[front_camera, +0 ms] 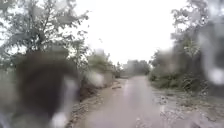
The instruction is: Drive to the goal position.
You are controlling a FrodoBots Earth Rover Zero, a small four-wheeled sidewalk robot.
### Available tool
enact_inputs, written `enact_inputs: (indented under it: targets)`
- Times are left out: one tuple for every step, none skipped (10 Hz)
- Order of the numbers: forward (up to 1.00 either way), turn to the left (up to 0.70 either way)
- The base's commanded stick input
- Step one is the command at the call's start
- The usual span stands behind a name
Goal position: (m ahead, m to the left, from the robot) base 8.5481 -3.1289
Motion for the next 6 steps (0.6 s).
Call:
enact_inputs:
  targets:
    - [0.45, -0.02]
    - [0.45, 0.0]
    - [0.45, 0.0]
    - [0.45, 0.0]
    - [0.45, -0.02]
    - [0.45, -0.27]
